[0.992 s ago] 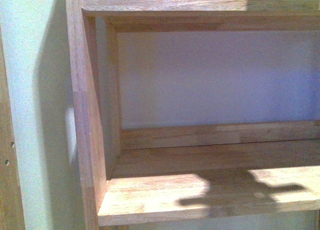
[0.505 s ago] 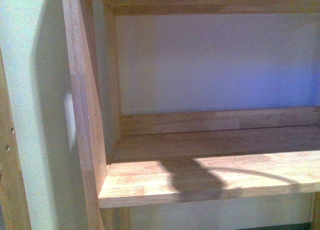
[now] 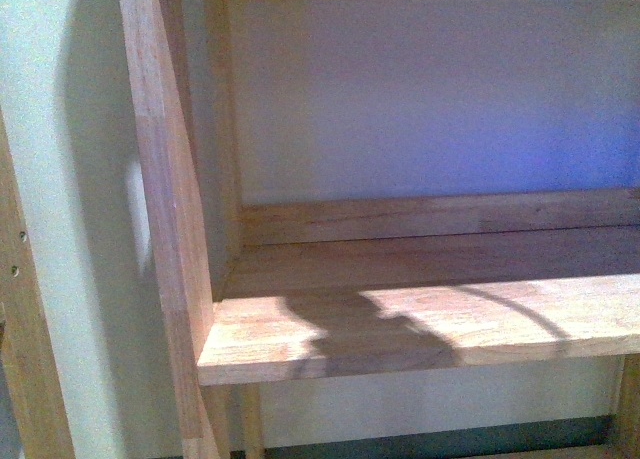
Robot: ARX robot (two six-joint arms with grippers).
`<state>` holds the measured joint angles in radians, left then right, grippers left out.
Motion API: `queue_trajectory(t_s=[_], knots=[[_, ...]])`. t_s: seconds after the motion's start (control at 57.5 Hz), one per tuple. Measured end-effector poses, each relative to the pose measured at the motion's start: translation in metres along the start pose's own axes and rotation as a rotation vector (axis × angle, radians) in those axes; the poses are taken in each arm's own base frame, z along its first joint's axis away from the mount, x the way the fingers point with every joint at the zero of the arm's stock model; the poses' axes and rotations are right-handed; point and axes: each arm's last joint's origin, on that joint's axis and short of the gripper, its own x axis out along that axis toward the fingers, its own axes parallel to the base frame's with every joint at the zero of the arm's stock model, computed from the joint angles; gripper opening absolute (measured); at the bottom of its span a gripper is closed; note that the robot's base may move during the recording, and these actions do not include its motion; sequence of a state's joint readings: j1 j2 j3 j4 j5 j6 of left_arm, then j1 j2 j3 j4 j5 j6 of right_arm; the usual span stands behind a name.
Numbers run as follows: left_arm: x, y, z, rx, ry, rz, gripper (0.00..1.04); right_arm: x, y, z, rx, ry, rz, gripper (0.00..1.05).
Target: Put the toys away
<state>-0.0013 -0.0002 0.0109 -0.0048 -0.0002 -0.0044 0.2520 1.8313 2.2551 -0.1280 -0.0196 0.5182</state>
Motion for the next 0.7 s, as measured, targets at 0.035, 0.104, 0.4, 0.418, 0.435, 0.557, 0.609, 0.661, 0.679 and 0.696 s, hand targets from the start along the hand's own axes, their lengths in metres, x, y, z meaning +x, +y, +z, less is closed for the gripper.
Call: queue_trajectory(t_s=[0.035, 0.104, 0.4, 0.418, 0.435, 0.557, 0.609, 0.661, 0.679, 0.696], knots=[[0.0, 0.0, 0.0, 0.0, 0.0, 0.0, 0.99, 0.001, 0.0, -0.001, 0.026, 0.015, 0.001, 0.17], [0.0, 0.0, 0.0, 0.0, 0.0, 0.0, 0.99, 0.005, -0.001, -0.005, 0.088, 0.055, 0.001, 0.17], [0.0, 0.0, 0.0, 0.0, 0.0, 0.0, 0.99, 0.023, 0.002, -0.024, 0.196, 0.131, -0.093, 0.17], [0.0, 0.0, 0.0, 0.0, 0.0, 0.0, 0.99, 0.023, 0.003, -0.024, 0.197, 0.132, -0.096, 0.17], [0.0, 0.0, 0.0, 0.0, 0.0, 0.0, 0.99, 0.024, 0.003, -0.023, 0.197, 0.132, -0.1, 0.17], [0.0, 0.0, 0.0, 0.0, 0.0, 0.0, 0.99, 0.028, 0.009, -0.023, 0.19, 0.146, -0.103, 0.17], [0.0, 0.0, 0.0, 0.0, 0.0, 0.0, 0.99, 0.031, 0.01, -0.026, 0.19, 0.155, -0.102, 0.17], [0.0, 0.0, 0.0, 0.0, 0.0, 0.0, 0.99, 0.032, 0.011, -0.026, 0.191, 0.157, -0.1, 0.17], [0.0, 0.0, 0.0, 0.0, 0.0, 0.0, 0.99, 0.032, 0.011, -0.026, 0.193, 0.16, -0.092, 0.17], [0.0, 0.0, 0.0, 0.0, 0.0, 0.0, 0.99, 0.032, 0.011, -0.026, 0.197, 0.157, -0.09, 0.17]])
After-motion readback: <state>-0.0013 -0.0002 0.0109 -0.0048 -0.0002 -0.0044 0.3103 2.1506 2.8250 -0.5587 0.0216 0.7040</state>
